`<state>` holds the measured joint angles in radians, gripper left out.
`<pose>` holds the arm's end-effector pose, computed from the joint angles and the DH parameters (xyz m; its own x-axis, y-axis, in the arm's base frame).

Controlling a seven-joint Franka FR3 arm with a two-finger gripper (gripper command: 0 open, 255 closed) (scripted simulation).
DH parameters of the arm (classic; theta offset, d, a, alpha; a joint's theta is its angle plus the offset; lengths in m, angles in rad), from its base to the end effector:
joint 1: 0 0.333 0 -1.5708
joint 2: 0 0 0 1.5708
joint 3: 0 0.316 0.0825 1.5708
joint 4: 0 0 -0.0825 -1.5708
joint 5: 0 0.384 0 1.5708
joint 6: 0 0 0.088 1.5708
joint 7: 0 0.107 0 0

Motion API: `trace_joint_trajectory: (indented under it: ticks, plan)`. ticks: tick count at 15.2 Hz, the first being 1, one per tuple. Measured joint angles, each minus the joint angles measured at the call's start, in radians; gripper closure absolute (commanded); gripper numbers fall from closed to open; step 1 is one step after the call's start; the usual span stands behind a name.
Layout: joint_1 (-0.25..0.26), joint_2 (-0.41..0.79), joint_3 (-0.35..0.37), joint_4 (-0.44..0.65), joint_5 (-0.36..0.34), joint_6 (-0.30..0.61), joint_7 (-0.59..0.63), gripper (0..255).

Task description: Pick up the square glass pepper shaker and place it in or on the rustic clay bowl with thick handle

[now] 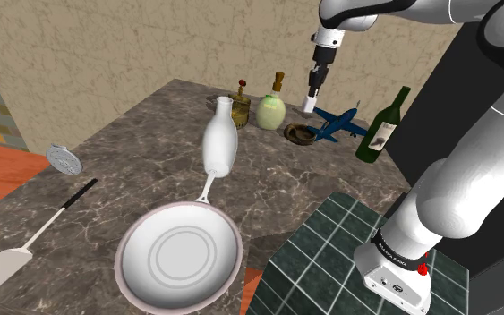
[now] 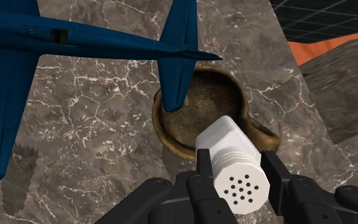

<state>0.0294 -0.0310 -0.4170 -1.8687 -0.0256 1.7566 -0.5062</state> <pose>0.5023 -0.2099 0.5145 0.9889 0.1255 -0.0790 0.1235 -0.9919 -0.0300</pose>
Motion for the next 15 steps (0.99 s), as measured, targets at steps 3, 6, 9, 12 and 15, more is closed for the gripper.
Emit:
trace_joint_trajectory:
  ticks: [3, 6, 9, 12, 15]
  plan:
    - [0.000, 0.003, 0.000, -0.038, 0.001, 0.041, 0.001, 255]
    - [-0.002, 0.008, -0.002, -0.073, 0.002, 0.080, -0.002, 255]
    - [-0.001, 0.016, -0.002, -0.104, 0.006, 0.119, -0.003, 255]
    - [-0.002, 0.019, -0.002, -0.108, 0.007, 0.125, -0.004, 255]
    - [-0.002, 0.019, -0.002, -0.109, 0.007, 0.127, -0.004, 255]
